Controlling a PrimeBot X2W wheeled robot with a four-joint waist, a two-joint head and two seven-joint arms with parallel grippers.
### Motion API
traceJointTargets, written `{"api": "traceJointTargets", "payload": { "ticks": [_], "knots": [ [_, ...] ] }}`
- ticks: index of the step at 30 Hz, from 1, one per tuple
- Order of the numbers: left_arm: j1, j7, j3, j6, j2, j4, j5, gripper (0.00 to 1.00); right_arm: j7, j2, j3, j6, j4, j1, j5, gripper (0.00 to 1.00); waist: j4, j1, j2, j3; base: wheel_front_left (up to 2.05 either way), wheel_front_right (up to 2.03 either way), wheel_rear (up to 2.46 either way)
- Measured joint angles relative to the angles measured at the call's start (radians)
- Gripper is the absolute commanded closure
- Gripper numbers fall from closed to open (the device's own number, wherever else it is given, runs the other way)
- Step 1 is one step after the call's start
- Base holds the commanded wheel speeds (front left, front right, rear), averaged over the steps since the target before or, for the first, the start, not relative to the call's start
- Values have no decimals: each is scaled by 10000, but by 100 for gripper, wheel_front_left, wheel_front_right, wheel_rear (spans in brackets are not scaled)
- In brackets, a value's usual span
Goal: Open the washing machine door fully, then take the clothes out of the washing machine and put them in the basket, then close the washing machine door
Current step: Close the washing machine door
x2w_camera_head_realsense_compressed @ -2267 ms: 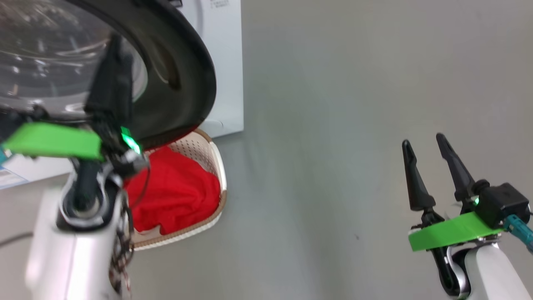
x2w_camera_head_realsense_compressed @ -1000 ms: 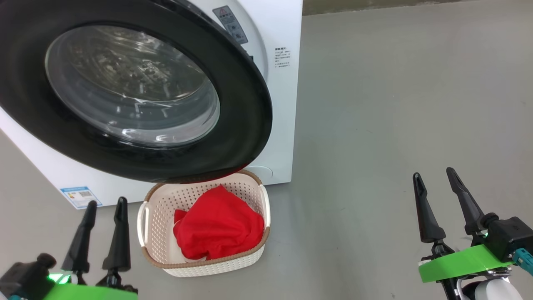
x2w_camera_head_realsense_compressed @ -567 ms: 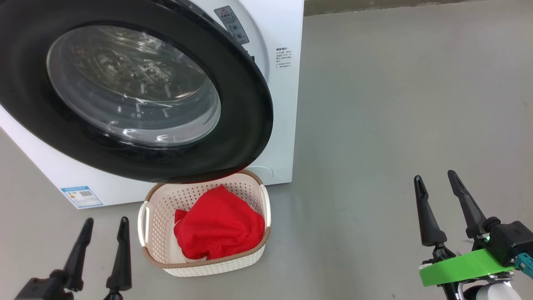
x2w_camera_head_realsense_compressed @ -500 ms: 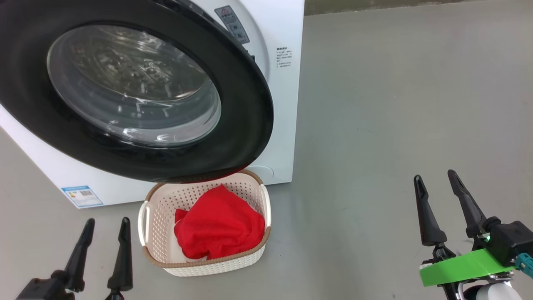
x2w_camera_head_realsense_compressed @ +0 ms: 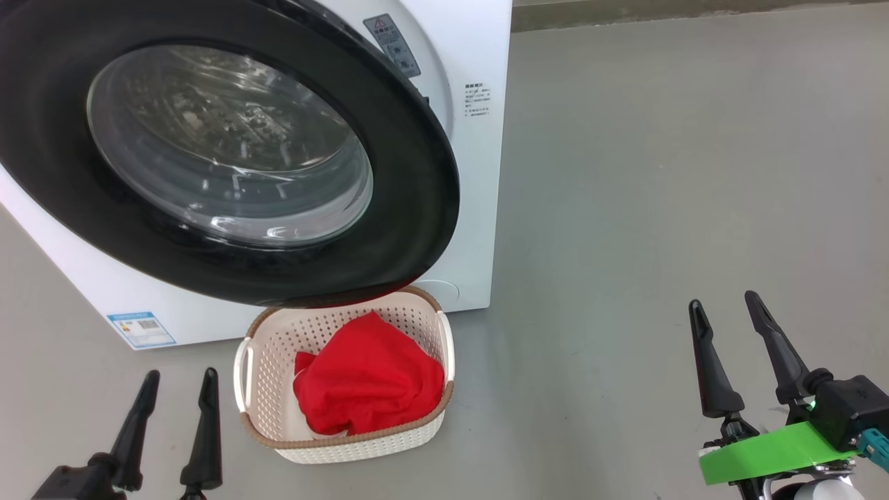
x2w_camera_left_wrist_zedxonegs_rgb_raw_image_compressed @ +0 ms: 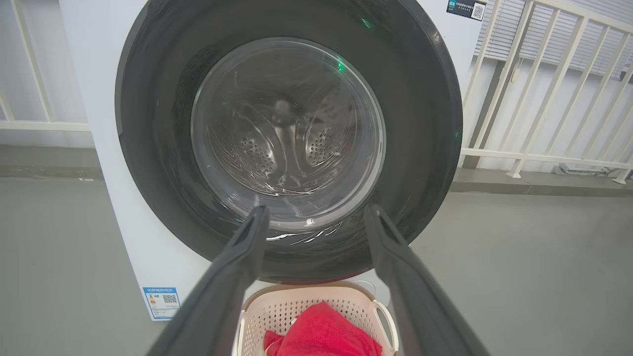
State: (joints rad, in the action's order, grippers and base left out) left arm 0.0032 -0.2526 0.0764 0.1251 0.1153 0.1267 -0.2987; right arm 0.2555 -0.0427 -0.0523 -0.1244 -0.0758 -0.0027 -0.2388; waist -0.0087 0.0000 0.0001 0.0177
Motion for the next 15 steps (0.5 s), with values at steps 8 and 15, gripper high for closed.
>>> {"api": "traceJointTargets", "payload": {
  "ticks": [8, 15],
  "knots": [
    [2, 0, -94, 0, 31, 100, -8, 0, 2, 2, -17, 0, -67, 0, 0, 0, 34, 0, 0, -72, 0, 0, 0],
    [2, 0, -150, 0, 42, 173, -12, 0, 0, 2, 61, 0, -215, 0, 0, 0, 72, 0, 0, -118, 0, 0, 0]
  ]
}}
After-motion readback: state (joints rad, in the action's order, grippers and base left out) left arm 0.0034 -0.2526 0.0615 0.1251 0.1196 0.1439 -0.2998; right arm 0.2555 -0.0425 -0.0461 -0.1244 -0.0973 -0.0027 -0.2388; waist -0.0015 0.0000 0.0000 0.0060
